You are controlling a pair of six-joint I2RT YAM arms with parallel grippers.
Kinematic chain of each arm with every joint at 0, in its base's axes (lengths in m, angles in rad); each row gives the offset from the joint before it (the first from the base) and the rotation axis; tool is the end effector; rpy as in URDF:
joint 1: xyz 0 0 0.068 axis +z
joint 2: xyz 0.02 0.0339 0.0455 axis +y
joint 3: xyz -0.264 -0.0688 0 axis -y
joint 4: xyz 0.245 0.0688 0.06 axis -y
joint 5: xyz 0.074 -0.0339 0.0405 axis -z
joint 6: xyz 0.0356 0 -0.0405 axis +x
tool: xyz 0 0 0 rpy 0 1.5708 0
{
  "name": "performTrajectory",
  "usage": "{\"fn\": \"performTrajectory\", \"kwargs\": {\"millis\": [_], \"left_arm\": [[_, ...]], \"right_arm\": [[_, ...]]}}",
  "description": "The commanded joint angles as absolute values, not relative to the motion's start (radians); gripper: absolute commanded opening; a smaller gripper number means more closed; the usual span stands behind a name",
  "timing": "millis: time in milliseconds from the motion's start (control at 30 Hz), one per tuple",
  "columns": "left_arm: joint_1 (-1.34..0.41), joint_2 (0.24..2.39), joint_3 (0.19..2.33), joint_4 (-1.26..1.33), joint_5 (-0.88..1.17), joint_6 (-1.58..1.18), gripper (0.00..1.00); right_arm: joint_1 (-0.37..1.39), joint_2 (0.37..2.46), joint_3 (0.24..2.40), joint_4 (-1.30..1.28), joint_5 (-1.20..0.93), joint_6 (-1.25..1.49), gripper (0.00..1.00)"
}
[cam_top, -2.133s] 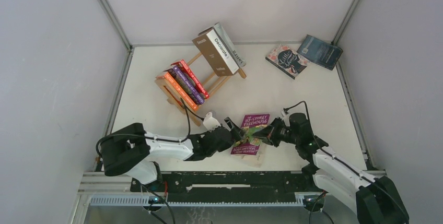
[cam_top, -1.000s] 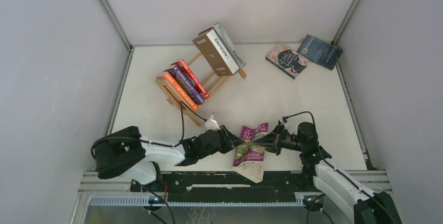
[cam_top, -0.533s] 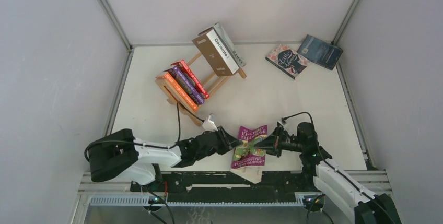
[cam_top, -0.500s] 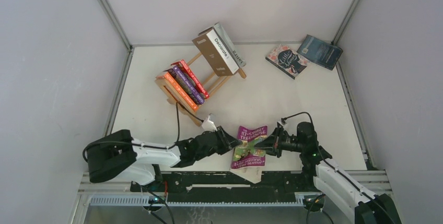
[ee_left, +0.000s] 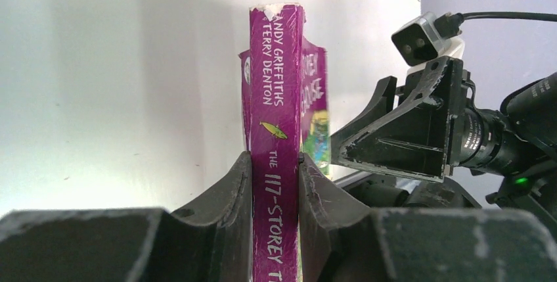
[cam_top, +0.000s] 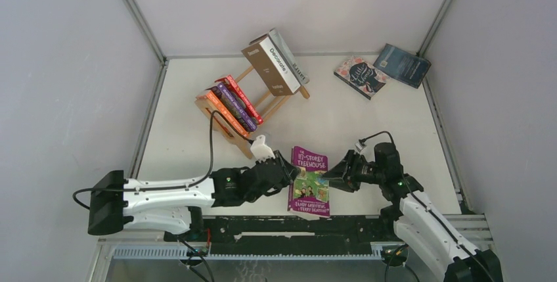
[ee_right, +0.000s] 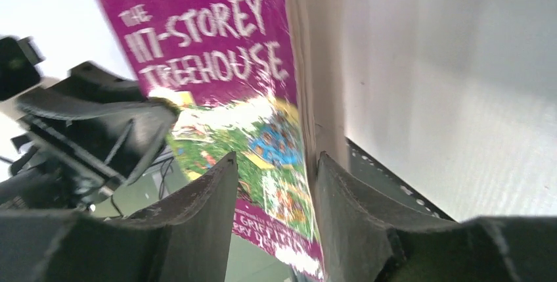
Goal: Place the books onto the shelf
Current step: Pick up the book from the center of the board.
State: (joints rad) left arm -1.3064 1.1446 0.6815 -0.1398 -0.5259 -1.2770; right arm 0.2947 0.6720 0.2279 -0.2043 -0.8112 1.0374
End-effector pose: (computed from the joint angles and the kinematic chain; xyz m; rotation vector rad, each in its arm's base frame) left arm 0.0808 -0.2301 0.2387 -0.2814 2.2238 -0.9569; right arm 0.1254 0.0651 0.1673 0.3982 2.4505 1.5653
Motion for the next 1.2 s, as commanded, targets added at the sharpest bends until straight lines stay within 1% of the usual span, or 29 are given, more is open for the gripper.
{"fn": "performTrajectory", "kwargs": {"millis": [0, 233, 467, 633, 733, 867, 1033, 1167], "left_arm": [[-1.338, 1.132, 0.826, -0.321, -0.709, -1.255, 0.0], [-1.357, 1.179, 0.971, -0.499, -0.873, -1.278, 0.0], [-1.357, 1.343, 1.229, -0.661, -0.963, -1.218, 0.0], [-1.336, 1.43, 1.36, -0.736, -0.948, -1.221, 0.0], [-1.314, 1.464, 1.423, -0.738, -0.909, -1.203, 0.0], [-1.285, 1.538, 1.565, -0.783, -0.855, -1.159, 0.0], [-1.25, 1.645, 1.766, -0.854, -0.794, -1.112, 0.0], [-1.226, 1.712, 1.878, -0.908, -0.759, -1.108, 0.0]], "right_arm": [[0.288, 0.673, 0.301, -0.304, -0.76, 0.918, 0.56], [0.287, 0.667, 0.408, -0.461, -0.647, 0.798, 0.57], [0.339, 0.656, 0.606, -0.634, -0.438, 0.63, 0.58], [0.493, 0.554, 0.699, -0.706, -0.213, 0.582, 0.57], [0.607, 0.459, 0.714, -0.722, -0.06, 0.572, 0.57], [0.733, 0.36, 0.743, -0.751, 0.129, 0.548, 0.57], [0.865, 0.309, 0.761, -0.756, 0.236, 0.496, 0.56], [0.948, 0.335, 0.79, -0.739, 0.306, 0.473, 0.56]]}}
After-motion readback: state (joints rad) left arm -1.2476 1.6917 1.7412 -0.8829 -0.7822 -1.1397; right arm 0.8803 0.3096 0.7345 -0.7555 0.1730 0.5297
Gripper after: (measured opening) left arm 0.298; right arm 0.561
